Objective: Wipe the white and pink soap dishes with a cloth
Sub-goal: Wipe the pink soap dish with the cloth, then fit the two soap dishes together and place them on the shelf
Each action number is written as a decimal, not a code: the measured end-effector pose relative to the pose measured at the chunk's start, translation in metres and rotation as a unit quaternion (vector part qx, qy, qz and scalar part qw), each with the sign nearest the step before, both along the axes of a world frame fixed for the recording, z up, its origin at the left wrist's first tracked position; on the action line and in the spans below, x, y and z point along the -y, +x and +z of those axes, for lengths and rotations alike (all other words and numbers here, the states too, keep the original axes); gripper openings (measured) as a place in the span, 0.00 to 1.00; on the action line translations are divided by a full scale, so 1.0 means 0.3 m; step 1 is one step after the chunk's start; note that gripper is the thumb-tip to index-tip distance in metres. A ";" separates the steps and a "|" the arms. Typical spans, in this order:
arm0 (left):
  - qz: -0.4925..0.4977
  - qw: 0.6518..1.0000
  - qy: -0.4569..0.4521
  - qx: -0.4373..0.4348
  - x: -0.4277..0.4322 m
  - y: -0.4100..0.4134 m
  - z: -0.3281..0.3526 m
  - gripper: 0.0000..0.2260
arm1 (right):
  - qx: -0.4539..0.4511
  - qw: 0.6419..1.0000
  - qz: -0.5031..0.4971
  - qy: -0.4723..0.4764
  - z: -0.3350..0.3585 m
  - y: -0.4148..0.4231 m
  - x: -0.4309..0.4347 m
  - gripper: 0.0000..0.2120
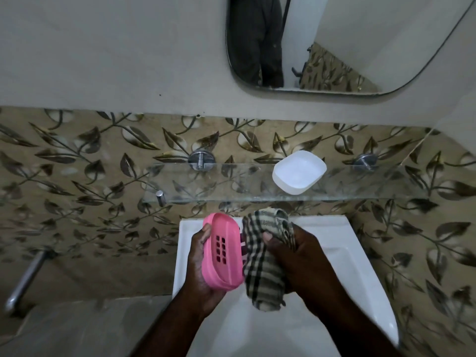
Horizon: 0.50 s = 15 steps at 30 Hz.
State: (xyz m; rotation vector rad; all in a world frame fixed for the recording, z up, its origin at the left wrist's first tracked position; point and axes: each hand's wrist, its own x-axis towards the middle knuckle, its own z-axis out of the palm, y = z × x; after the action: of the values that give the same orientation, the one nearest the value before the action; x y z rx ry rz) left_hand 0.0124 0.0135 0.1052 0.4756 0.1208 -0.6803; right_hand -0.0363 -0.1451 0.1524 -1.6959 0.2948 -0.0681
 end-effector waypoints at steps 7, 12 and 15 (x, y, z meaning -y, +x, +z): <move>0.095 0.991 0.075 0.054 -0.038 0.063 0.057 0.50 | 0.157 0.963 -0.033 -0.218 0.077 0.153 0.043 0.12; 0.131 0.984 0.072 0.097 -0.031 0.148 0.170 0.47 | 0.198 0.939 -0.041 -0.279 0.135 0.351 0.020 0.18; 0.120 0.987 0.060 0.088 -0.016 0.197 0.222 0.44 | 0.202 0.908 -0.073 -0.360 0.162 0.428 0.035 0.22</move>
State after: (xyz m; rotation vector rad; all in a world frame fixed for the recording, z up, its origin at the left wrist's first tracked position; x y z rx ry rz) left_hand 0.0716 0.0182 0.1717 0.6233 0.0515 -0.3938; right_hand 0.0919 -0.1558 0.2009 -2.3272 0.0770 -0.7070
